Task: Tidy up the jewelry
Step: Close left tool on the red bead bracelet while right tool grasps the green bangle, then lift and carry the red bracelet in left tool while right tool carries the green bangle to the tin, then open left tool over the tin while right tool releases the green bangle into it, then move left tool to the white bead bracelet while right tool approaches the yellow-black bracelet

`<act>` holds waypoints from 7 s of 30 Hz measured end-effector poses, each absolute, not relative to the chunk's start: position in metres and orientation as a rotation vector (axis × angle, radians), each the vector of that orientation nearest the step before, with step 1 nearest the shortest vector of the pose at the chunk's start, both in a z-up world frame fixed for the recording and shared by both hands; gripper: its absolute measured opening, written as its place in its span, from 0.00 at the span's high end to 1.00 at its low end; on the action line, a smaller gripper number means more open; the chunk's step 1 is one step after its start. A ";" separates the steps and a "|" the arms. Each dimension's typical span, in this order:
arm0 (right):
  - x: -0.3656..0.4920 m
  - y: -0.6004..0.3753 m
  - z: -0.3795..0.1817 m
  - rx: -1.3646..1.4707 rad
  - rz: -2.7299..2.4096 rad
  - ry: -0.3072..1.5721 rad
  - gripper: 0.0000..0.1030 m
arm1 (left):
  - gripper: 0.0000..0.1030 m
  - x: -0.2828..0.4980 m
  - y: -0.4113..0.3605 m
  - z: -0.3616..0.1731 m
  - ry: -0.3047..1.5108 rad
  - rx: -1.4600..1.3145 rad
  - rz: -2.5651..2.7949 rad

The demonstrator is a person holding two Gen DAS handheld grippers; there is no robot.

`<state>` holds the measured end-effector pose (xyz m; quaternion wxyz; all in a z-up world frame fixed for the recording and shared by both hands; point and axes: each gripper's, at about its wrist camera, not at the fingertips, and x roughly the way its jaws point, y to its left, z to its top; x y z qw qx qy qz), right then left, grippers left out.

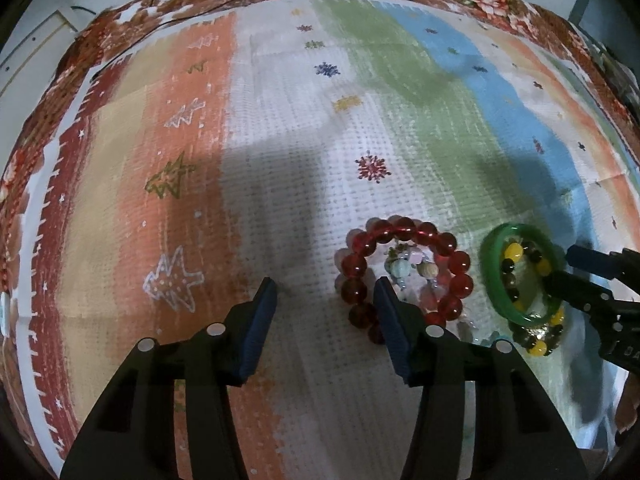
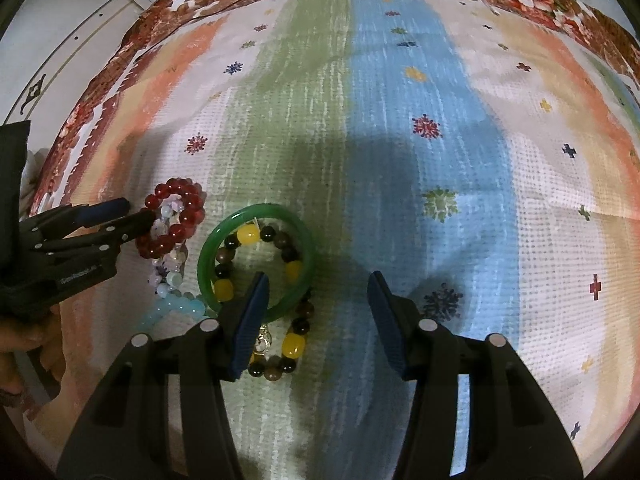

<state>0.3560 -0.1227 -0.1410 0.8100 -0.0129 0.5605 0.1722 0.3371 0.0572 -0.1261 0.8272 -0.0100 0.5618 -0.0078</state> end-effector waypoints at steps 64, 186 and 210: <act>0.270 -0.129 -0.037 -0.069 0.465 0.961 0.89 | 0.88 0.242 0.067 -0.006 0.956 -0.194 -0.111; 0.245 -0.142 -0.057 -0.010 0.440 0.998 0.47 | 0.38 0.217 0.043 -0.029 1.011 -0.078 -0.120; 0.290 -0.136 -0.082 -0.028 0.396 1.044 0.47 | 0.38 0.261 0.054 -0.055 1.071 -0.071 -0.088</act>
